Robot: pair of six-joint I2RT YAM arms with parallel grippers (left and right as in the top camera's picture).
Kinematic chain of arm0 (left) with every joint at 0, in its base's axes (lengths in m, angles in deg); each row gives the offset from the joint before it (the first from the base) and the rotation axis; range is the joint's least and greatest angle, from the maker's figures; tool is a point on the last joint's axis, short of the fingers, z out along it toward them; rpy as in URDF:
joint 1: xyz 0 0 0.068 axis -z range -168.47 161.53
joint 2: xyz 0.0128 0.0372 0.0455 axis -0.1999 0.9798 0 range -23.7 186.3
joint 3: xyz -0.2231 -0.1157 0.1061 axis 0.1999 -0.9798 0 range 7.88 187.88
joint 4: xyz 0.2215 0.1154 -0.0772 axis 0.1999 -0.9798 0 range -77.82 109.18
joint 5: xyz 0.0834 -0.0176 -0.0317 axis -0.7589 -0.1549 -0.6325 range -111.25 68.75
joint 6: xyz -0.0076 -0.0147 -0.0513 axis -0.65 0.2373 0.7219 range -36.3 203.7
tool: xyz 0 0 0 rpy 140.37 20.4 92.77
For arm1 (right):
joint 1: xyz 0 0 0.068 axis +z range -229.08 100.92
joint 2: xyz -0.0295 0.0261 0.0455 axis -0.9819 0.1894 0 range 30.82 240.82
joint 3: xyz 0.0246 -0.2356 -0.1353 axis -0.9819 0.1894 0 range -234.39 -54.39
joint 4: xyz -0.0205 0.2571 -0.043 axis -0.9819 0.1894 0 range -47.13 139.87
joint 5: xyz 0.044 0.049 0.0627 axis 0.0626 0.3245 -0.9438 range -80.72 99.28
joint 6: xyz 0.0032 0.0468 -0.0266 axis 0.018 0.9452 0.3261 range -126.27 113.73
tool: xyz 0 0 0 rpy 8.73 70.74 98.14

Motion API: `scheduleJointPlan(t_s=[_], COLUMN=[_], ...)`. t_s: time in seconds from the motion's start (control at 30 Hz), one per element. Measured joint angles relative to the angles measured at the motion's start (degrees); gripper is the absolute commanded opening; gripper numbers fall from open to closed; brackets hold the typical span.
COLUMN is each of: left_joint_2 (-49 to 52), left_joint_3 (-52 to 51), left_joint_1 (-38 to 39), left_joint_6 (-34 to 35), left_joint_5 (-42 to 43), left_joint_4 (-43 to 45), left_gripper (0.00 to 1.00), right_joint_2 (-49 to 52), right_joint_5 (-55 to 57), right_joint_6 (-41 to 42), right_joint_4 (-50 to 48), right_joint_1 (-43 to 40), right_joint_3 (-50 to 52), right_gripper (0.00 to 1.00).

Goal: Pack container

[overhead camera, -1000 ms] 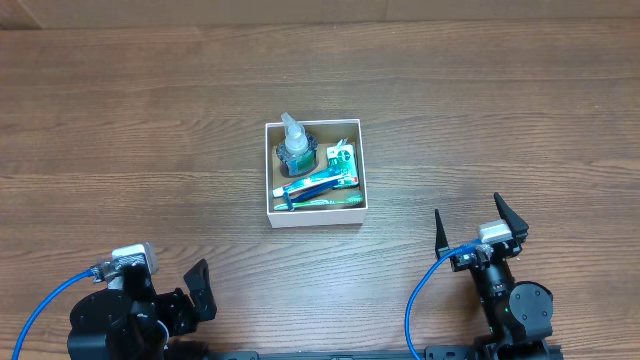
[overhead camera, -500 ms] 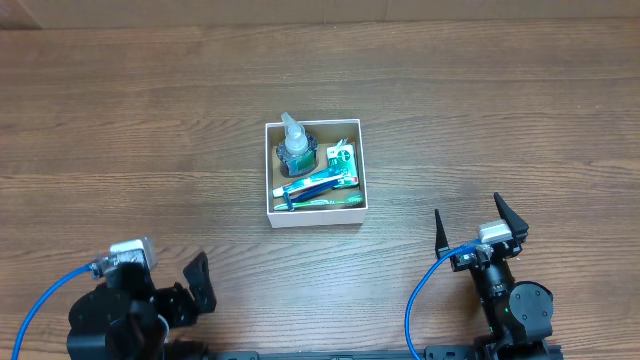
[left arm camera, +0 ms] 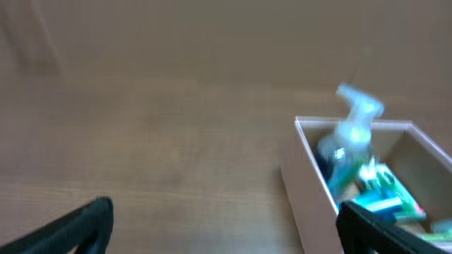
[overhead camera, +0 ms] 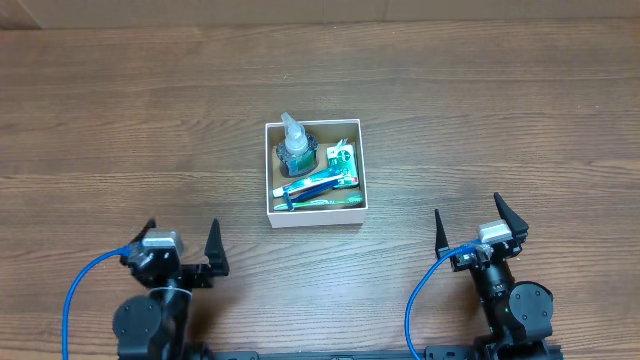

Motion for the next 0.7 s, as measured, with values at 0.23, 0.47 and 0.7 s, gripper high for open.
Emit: scheduleJointPlan(t_s=[0.23,0.47,0.7], left_joint_2=[-1.4,-1.5,-1.5], left_joint_3=[-10.6,-15.0,-15.1], left_joint_1=[0.0,0.0,-1.1], left_joint_6=[-11.0,-15.6,-13.8], left_joint_5=[1.4,1.5,1.5], left_joint_4=[27.7,27.3,18.0], left_gripper=[1.00,1.00,1.00], right_joint_2=[0.0,0.0,0.0], right_joint_5=[-0.1,-0.1,-0.1], right_joint_6=[0.0,0.0,0.0], right_joint_4=[0.0,0.0,0.0], right_joint_1=[0.0,0.0,0.0], right_joint_3=[0.0,0.0,0.0], right_gripper=[1.00,1.00,1.00])
